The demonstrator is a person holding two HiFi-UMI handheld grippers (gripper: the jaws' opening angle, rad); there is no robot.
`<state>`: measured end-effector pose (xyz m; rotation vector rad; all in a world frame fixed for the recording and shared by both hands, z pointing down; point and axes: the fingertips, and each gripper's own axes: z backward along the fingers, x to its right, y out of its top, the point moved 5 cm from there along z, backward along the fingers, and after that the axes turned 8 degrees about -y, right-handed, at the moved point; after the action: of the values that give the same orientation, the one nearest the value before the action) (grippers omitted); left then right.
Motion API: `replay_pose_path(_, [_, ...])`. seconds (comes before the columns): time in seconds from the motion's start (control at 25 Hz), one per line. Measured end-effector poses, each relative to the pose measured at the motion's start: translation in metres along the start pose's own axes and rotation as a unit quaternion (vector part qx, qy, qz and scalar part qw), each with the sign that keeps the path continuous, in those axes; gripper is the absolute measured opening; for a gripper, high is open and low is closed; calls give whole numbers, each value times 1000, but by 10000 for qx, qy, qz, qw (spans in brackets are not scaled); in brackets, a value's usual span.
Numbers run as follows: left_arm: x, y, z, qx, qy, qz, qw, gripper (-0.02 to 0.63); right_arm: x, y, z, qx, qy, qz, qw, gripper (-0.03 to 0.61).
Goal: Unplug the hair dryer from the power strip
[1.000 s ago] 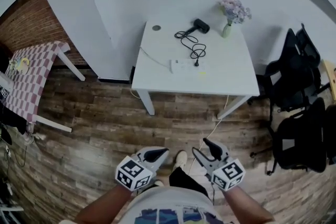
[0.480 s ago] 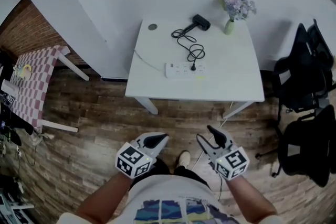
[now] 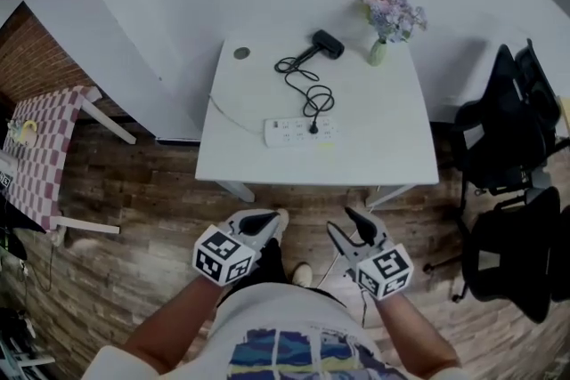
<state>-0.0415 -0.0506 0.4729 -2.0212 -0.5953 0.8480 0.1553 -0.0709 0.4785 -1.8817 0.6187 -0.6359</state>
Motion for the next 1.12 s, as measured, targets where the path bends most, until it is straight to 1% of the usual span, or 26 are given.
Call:
replay_pose_path(0.28, [-67, 25, -29, -153, -195, -121, 9996, 2, 24, 19, -47, -193, -274, 105, 9994, 193])
replay_pose_path(0.52, [-125, 43, -51, -299, -278, -167, 9990, 2, 45, 31, -98, -369, -426, 56, 9984, 192])
replay_pose_path(0.76, [-172, 44, -71, -557, -394, -180, 9975, 2, 58, 35, -143, -549, -548, 57, 9970, 192])
replay_pose_path(0.96, [-199, 43, -87, -740, -571, -184, 9955, 2, 69, 30, -172, -857, -713, 34, 9938, 190])
replay_pose_path(1.12, [-218, 42, -100, -864, -653, -264, 9938, 2, 77, 27, -193, -976, -789, 3, 9921, 190])
